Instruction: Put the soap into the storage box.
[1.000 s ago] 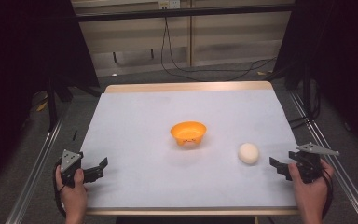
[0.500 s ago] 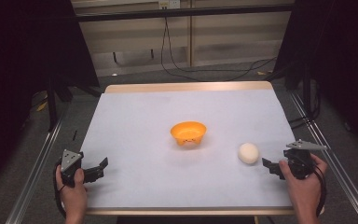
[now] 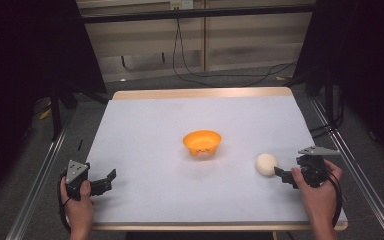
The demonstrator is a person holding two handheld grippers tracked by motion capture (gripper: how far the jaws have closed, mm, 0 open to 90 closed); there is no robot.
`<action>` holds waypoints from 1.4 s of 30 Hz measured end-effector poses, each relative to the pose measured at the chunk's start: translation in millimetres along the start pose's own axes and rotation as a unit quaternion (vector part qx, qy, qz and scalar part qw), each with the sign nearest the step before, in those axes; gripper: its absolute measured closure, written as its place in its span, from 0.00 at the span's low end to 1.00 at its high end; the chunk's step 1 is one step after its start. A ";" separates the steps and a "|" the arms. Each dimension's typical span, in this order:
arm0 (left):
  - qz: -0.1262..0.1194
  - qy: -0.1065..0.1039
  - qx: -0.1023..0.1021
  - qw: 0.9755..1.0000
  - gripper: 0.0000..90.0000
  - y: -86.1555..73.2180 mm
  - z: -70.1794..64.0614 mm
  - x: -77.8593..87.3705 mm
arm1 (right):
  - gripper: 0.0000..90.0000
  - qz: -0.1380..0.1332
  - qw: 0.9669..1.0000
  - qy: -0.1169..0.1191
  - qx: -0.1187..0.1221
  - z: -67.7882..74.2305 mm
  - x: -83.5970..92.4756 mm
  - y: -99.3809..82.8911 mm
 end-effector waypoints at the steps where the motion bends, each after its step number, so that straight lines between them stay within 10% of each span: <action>1: 0.001 0.000 0.000 1.000 0.00 0.0 0.0 0.0 | 0.10 0.002 1.000 0.000 0.001 0.7 -0.7 0.7; 42: 0.005 -0.006 -0.005 1.000 0.01 -0.1 -1.9 -1.2 | 0.21 0.043 0.999 0.028 0.007 30.6 -32.6 18.5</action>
Point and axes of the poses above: each handheld gripper's, and its own axes: x roughly backward along the jaws, y roughly out of its top, z roughly to its left, the point moved 4 cm from there along -x, roughly forward along the jaws, and after that the axes turned 2 degrees about -z, right-handed, at the moved point
